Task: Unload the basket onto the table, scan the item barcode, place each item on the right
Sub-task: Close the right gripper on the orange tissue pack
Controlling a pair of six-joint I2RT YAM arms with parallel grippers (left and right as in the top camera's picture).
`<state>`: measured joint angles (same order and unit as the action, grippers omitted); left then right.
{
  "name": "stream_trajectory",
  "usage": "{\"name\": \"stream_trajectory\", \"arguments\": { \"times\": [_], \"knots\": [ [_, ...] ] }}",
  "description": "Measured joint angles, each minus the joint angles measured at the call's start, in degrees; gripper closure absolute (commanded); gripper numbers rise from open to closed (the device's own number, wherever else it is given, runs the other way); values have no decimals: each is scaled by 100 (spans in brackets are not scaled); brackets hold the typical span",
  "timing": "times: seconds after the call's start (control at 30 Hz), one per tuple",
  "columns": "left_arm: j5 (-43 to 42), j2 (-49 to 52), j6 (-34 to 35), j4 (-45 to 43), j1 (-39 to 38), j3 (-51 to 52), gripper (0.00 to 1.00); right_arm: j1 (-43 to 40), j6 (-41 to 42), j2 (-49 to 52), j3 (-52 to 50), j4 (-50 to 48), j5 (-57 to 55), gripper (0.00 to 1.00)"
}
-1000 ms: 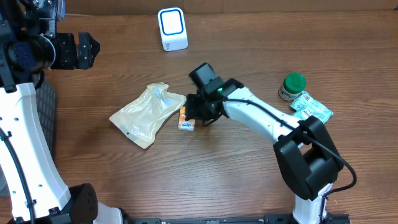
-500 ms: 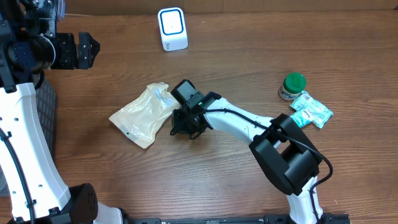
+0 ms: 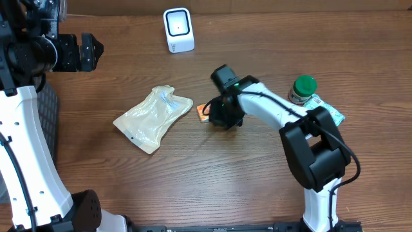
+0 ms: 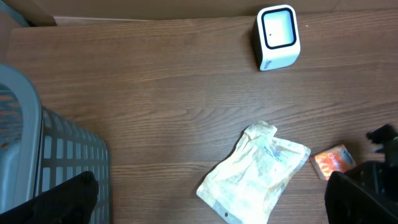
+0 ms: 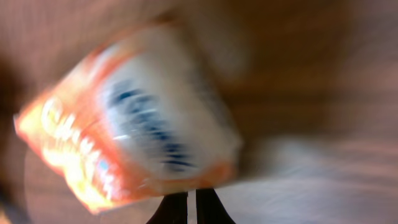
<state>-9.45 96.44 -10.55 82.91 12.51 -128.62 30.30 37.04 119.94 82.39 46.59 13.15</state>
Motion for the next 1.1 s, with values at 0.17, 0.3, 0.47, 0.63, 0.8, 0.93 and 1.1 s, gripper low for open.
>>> {"name": "stream_trajectory", "arguments": {
  "times": [0.17,0.3,0.47,0.63,0.8,0.93,1.1],
  "knots": [
    [0,0,0,0,2,0,0,-284,-118,-15,0,-695,-396,96],
    [0,0,0,0,2,0,0,-289,-256,-15,2,-1469,-651,95],
    [0,0,0,0,0,0,1,-295,-549,-20,2,-1766,-839,82],
    [0,0,0,0,2,0,1,-356,-977,-28,295,-1408,-566,68],
    [0,0,0,0,2,0,1,-402,-1156,-188,752,-614,-184,56],
    [0,0,0,0,2,0,1,-402,-1158,-247,765,-149,262,60],
    [0,0,0,0,0,0,1,-402,-1047,-247,695,42,702,64]
  ]
}}
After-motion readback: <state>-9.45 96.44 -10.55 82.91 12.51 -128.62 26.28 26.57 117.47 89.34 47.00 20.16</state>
